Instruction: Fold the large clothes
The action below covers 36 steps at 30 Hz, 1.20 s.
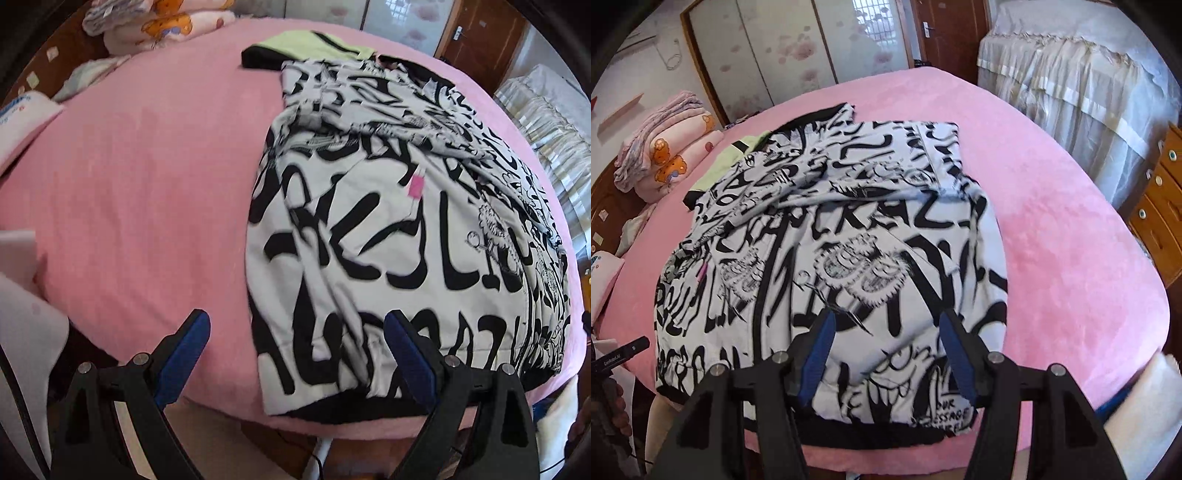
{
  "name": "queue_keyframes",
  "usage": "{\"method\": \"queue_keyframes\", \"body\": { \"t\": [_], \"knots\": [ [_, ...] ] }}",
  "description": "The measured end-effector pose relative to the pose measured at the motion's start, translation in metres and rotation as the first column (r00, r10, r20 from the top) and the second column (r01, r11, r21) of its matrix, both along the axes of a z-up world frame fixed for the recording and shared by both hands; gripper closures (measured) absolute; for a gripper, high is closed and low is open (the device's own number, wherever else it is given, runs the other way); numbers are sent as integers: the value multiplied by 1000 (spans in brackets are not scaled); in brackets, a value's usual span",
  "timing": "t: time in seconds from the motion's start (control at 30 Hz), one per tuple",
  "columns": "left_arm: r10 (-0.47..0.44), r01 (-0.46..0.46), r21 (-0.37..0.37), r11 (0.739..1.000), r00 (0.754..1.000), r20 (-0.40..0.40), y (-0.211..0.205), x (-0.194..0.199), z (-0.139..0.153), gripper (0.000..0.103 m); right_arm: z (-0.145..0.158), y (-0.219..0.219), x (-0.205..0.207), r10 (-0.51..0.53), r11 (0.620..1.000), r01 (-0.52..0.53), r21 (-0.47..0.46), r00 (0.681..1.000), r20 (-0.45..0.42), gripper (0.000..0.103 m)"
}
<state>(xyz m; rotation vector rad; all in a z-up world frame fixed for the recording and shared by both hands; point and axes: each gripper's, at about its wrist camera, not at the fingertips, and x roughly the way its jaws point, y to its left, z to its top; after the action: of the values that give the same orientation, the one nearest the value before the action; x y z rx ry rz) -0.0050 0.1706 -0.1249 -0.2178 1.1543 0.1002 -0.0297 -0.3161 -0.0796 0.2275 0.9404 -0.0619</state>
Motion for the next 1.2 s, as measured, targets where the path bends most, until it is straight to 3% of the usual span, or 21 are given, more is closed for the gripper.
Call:
{"method": "queue_keyframes", "body": {
  "t": [0.33,0.47,0.57,0.8,1.2],
  "knots": [
    [13,-38,-196,980,992,-129,7,-11,-42,9,-32,-40,-19,-58,997,61,36,994,-90,44],
    [-13,-17,-194,981,989,-150,-4,-10,-48,9,-40,-54,-29,-70,997,74,32,991,-111,43],
    [-32,4,-174,985,986,-161,-14,-4,-53,9,-47,-60,-32,-75,995,82,54,989,-126,35],
    [-36,5,-157,988,981,-192,-22,8,-69,4,-72,-61,-24,-38,984,67,165,984,-177,34],
    [-51,6,-229,973,980,-194,-11,10,-79,1,-97,-68,-25,-16,946,77,316,981,-191,33]
  ]
}}
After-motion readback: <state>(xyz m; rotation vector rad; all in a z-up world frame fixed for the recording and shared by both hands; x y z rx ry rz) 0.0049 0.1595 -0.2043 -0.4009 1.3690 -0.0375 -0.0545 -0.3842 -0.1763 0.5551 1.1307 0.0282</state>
